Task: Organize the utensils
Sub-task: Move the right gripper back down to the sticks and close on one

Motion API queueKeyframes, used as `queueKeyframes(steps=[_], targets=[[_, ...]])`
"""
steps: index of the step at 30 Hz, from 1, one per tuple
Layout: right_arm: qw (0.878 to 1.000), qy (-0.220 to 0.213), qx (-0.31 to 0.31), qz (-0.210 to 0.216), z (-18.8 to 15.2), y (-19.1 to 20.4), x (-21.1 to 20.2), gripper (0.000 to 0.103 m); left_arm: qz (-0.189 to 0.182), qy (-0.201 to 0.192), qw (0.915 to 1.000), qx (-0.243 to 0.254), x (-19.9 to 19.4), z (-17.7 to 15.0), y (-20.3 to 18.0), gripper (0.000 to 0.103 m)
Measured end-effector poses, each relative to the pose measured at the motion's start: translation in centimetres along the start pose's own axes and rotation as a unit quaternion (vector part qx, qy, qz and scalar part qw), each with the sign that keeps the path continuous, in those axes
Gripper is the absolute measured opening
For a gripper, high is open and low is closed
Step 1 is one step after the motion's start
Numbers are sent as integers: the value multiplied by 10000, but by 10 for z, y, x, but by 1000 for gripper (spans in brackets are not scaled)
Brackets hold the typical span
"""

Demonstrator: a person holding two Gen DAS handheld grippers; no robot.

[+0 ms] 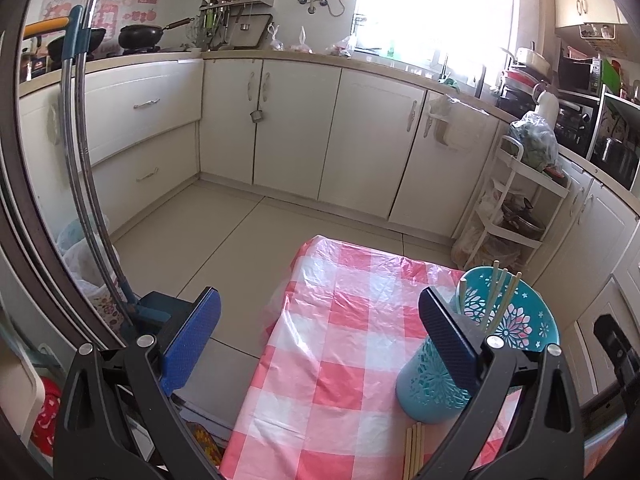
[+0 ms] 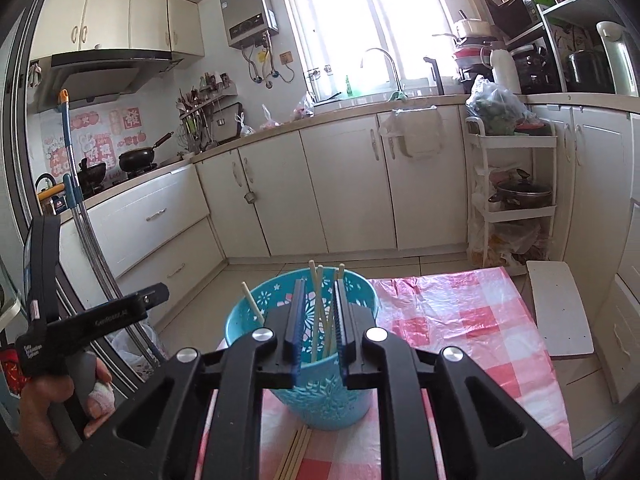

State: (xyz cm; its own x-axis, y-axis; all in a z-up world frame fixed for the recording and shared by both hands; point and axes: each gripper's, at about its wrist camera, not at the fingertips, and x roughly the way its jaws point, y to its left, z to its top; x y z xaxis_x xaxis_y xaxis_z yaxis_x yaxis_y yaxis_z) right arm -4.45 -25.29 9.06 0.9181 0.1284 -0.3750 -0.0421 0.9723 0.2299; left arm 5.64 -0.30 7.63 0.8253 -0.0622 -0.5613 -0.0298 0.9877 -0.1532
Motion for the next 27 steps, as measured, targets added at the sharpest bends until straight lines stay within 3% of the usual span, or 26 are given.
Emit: queueKeyframes(steps=[4,11,14,21,27], targets=[[9996,257,-100,-29,-25,6,-9,15,12,27,10000,-30,1,0,3,95],[9903,1387,-66,24,-96,16,1,15,68,85,9999,-43,0,-3,12,95],[9861,1660,-1,85,-119,20,4,15,117,182,9998,-11,0,-8,20,95],[9749,2222,-21,109,-153,23,17,15,119,654,9978,-6,2,-27,50,95],[9725,2329,50,11,-160,21,27,15,109,1215,9922,-271,10,-55,65,95]])
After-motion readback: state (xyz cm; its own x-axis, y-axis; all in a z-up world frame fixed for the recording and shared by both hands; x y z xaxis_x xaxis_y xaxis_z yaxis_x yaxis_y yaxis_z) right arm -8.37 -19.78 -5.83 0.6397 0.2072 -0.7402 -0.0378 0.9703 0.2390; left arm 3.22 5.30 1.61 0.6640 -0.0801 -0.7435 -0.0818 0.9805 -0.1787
